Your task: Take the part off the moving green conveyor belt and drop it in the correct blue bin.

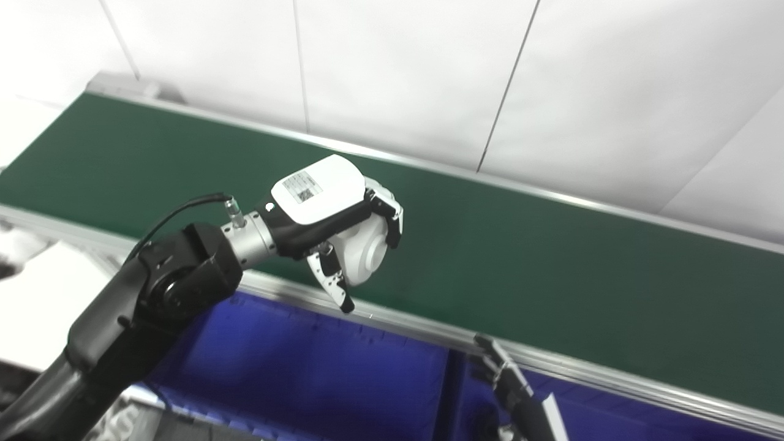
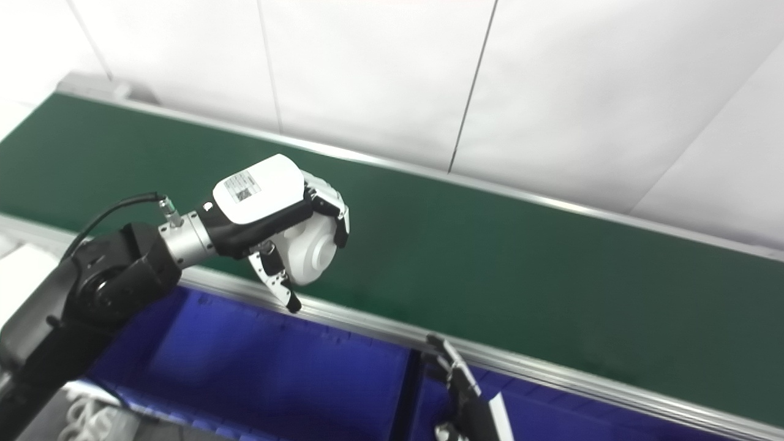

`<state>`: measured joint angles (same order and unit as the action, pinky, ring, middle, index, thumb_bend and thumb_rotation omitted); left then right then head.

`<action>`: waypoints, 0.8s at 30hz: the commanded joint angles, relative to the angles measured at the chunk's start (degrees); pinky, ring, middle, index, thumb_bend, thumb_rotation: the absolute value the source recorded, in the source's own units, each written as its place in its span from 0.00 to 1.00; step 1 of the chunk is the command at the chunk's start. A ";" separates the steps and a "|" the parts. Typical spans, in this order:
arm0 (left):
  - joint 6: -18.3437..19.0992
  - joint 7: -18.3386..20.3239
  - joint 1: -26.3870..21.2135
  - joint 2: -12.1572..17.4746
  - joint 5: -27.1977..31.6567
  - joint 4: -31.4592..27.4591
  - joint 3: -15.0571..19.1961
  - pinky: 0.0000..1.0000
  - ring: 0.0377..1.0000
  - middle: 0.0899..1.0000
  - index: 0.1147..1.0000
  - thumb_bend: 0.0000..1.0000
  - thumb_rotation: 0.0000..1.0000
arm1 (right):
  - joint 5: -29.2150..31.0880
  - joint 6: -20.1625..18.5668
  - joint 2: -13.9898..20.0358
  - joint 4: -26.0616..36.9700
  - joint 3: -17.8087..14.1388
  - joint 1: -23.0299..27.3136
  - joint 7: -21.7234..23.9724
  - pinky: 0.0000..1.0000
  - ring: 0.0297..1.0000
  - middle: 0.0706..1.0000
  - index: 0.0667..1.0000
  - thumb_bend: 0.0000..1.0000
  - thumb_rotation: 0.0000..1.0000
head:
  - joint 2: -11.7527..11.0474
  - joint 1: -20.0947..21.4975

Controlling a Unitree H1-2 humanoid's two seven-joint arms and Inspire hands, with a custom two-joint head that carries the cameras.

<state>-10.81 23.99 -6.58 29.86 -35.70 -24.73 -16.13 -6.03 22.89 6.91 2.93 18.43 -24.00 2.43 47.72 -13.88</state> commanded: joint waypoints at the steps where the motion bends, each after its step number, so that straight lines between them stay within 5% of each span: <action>1: 0.71 -1.40 2.62 -0.02 -0.86 -2.08 1.95 0.39 0.41 0.43 0.43 0.52 0.00 | 0.97 -0.61 0.38 3.21 -0.67 -0.11 1.20 0.80 0.84 0.91 0.88 0.89 0.95 | 0.64 -0.45; 12: -2.40 -8.85 15.88 -3.76 -7.96 1.91 4.48 0.40 0.41 0.43 0.43 0.52 0.00 | 0.86 -3.29 0.38 6.51 -2.62 -0.18 3.08 0.77 0.82 0.90 0.87 0.89 0.96 | 2.20 -2.25; 24: -4.44 -18.61 17.01 -7.41 -17.74 15.01 0.84 0.39 0.40 0.43 0.43 0.52 0.00 | 2.00 -4.30 0.34 7.82 -2.81 -0.70 4.87 0.78 0.83 0.89 0.87 0.90 0.94 | 2.13 -2.18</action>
<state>-13.28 8.73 11.96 22.15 -53.14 -9.24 -15.20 -4.81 18.73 7.31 8.66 15.89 -24.53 6.93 49.75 -16.35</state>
